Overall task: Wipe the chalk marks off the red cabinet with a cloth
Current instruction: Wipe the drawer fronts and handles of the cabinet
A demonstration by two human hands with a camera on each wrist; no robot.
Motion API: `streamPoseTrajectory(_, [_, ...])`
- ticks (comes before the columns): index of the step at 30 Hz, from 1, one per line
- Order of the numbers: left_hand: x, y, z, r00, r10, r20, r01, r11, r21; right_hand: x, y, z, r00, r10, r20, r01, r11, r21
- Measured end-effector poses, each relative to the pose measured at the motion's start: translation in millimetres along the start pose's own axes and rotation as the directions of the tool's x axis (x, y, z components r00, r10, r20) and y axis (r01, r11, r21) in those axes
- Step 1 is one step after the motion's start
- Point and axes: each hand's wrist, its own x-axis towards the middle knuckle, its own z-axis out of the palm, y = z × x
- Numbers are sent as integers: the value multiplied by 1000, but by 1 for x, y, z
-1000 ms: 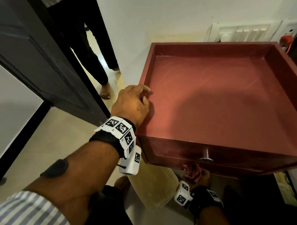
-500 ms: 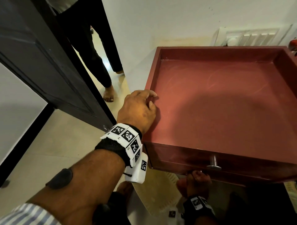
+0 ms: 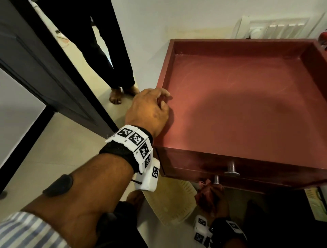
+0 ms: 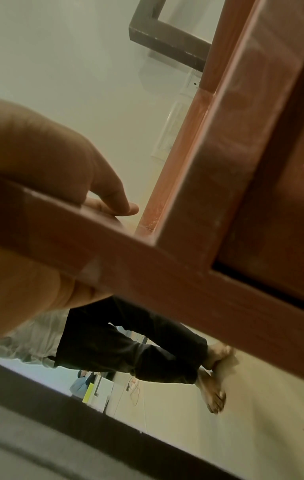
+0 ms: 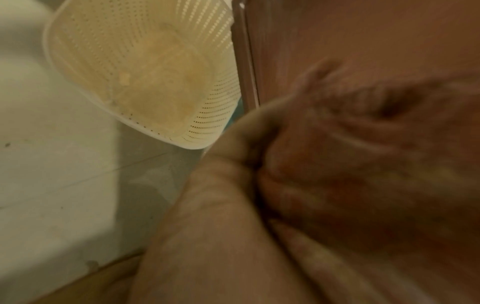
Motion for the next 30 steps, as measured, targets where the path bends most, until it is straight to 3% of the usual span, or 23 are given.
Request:
streamPoseTrajectory(3, [-1,1,-1,1000,9,-6,-9,1000,2,-10,-2,8,988,-71,-139,78,996,49])
streamPoseTrajectory(5, [-1,2,-2,1000,5,-10,-5,1000,-1,-14,-10,19,949,-109,-297,139,987,84])
streamPoseTrajectory(10, [-2,2,-2,1000,-9,-10,9,1000,-17,-2,-18,29,841,-128,-526,237,961,144])
streamPoseTrajectory(11, [-2,2,-1,1000,-7,-6,7,1000,-23,-4,-17,33,831,-93,-549,214,963,162])
streamPoseTrajectory(14, [0,0,-1,1000,-7,0,7,1000,-6,-9,-21,43,866,-107,-489,195,972,132])
streamPoseTrajectory(15, [0,-1,-1,1000,-6,-2,6,1000,9,-9,-23,46,859,-126,-496,191,978,83])
streamPoseTrajectory(17, [1,-1,0,1000,1,2,-1,1000,22,2,-23,39,796,-245,-553,186,969,-162])
streamPoseTrajectory(19, [2,-3,0,1000,3,15,-3,1000,3,4,-21,42,747,-327,-579,67,903,-425])
streamPoseTrajectory(22, [2,-3,0,1000,-13,24,13,1000,-12,4,-22,34,707,-376,-599,14,854,-520])
streamPoseTrajectory(23, [2,-3,0,1000,-12,21,12,1000,-15,1,-19,31,677,-470,-567,38,791,-611])
streamPoseTrajectory(24, [2,-3,0,1000,-7,17,7,1000,-14,-3,-23,35,658,-484,-577,53,794,-606])
streamPoseTrajectory(25, [1,-3,1,1000,-6,12,6,1000,-11,-3,-26,37,663,-443,-603,85,845,-527])
streamPoseTrajectory(27, [2,-3,0,1000,-11,7,11,1000,-5,-1,-32,33,794,-175,-582,75,979,-192])
streamPoseTrajectory(28, [1,-3,1,1000,-15,7,15,1000,-6,-2,-32,33,847,-95,-522,68,995,-70])
streamPoseTrajectory(30, [2,-4,2,1000,-16,7,16,1000,-8,-2,-28,30,898,-53,-436,70,997,22])
